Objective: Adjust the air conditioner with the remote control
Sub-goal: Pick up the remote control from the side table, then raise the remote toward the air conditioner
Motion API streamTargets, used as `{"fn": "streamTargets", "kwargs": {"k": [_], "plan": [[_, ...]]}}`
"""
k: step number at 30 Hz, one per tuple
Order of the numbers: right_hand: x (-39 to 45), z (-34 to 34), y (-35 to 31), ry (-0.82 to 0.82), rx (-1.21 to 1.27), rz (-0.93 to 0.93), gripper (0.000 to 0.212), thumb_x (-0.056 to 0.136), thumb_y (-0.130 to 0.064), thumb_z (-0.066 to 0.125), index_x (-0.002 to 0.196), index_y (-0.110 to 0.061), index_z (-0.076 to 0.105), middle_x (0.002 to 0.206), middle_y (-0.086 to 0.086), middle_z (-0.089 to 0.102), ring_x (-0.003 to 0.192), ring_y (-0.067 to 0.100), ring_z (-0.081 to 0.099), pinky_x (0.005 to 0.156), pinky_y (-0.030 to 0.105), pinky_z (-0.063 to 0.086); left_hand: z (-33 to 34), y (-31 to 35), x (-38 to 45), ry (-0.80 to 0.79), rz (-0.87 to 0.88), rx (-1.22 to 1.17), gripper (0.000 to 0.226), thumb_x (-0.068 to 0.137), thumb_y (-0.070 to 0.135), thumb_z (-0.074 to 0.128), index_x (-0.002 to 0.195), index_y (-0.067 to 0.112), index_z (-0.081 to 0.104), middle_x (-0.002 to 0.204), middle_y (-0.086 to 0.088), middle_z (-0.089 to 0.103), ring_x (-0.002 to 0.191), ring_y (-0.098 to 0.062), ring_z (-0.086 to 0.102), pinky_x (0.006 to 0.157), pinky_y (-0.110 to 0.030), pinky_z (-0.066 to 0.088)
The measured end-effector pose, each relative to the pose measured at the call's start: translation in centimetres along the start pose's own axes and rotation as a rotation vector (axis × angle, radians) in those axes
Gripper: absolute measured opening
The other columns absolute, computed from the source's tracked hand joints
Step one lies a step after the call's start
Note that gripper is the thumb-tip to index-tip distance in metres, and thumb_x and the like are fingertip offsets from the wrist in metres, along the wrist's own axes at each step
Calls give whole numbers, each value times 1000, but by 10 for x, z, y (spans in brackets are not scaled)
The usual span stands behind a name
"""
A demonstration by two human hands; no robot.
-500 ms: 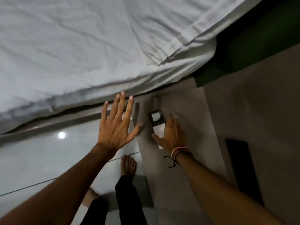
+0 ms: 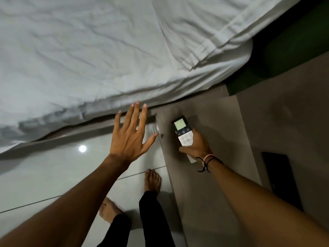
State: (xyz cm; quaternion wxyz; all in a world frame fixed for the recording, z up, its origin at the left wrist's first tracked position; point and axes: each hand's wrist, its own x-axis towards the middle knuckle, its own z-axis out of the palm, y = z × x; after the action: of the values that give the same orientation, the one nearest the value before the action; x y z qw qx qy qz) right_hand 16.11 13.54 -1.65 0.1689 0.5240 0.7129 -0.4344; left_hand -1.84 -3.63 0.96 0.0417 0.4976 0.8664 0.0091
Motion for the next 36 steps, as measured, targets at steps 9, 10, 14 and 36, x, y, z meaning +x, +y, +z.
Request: {"fn": "streamTargets", "kwargs": {"k": [9, 10, 14, 36], "plan": [[-53, -108, -174, 60, 196, -311, 61, 58, 2, 85, 112, -9, 58, 103, 17, 73, 97, 38, 71, 86, 50, 59, -169, -41, 52, 247, -57, 46, 85, 99, 64, 28, 160, 9, 10, 168, -16, 20, 154, -30, 27, 121, -56, 29], [-65, -126, -199, 61, 203, -360, 64, 58, 2, 87, 113, -10, 57, 105, 17, 74, 98, 37, 71, 87, 49, 59, -197, -48, 57, 286, -67, 51, 85, 99, 64, 30, 160, 9, 10, 168, -16, 19, 154, -29, 27, 121, -56, 29], [-109, -180, -282, -26, 309, -491, 60, 69, -7, 88, 116, -9, 52, 101, 23, 72, 83, 43, 73, 79, 60, 61, -297, -80, 67, 369, -83, 79, 85, 99, 62, 34, 160, 8, 10, 168, -15, 20, 154, -29, 26, 121, -56, 29], [-527, -212, -704, -343, 529, -1251, 31, 104, -17, 48, 130, -4, 39, 84, 22, 65, 58, 31, 66, 49, 39, 61, -768, -277, -161, 847, -565, 491, 91, 91, 72, 22, 159, 11, 20, 167, -17, 25, 153, -31, 28, 119, -57, 31]]}}
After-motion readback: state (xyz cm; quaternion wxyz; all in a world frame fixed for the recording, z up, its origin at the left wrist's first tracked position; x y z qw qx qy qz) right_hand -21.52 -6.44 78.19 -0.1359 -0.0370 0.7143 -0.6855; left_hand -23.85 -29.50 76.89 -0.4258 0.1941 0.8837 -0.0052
